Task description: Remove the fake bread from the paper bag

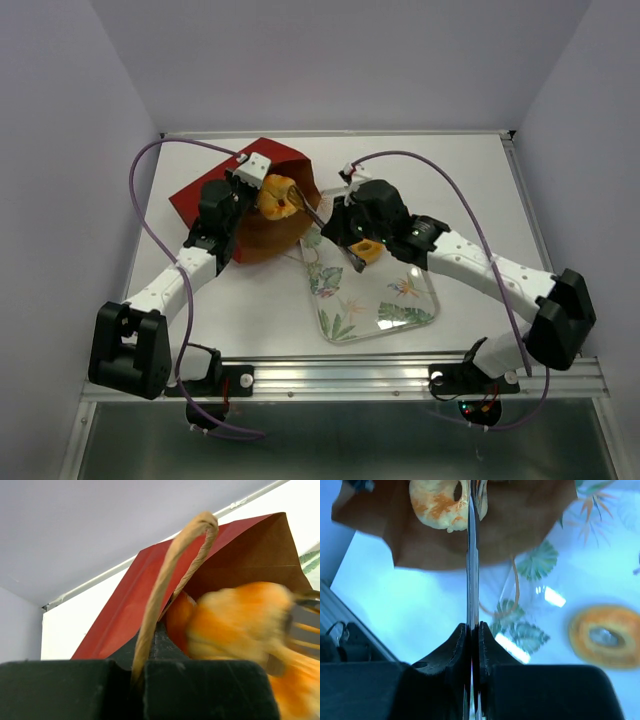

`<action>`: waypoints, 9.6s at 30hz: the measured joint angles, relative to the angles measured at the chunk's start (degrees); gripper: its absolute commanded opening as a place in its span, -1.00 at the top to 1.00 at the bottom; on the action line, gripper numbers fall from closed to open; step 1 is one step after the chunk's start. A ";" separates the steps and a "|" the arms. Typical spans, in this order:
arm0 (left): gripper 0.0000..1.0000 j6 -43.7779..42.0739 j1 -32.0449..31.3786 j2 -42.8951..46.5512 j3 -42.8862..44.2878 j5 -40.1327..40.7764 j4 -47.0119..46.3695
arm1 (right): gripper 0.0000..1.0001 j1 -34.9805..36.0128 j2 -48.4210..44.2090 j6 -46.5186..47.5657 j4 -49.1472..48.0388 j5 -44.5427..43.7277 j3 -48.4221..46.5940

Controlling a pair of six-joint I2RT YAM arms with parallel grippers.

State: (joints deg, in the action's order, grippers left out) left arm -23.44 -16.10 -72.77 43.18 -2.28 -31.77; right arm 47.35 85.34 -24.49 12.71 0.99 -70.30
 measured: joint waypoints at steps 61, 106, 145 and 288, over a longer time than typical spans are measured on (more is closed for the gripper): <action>1.00 8.26 -2.29 -2.01 1.84 10.29 0.33 | -0.02 -15.15 5.81 0.74 5.68 -6.97 5.84; 1.00 11.34 -9.44 -4.11 5.73 25.22 5.03 | -0.22 -8.31 26.84 -15.41 -7.21 17.11 -15.96; 1.00 11.91 -10.16 -3.10 5.16 25.24 5.84 | -0.26 -4.63 43.56 -23.10 1.40 9.09 -35.82; 1.00 -27.36 11.34 12.85 -6.32 -39.36 10.21 | -0.10 -5.79 -17.29 8.22 23.37 18.36 7.19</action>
State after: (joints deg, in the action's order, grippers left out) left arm -50.81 -4.75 -59.92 36.86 -41.65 -21.56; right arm 41.56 68.05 -16.27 36.07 19.35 -63.11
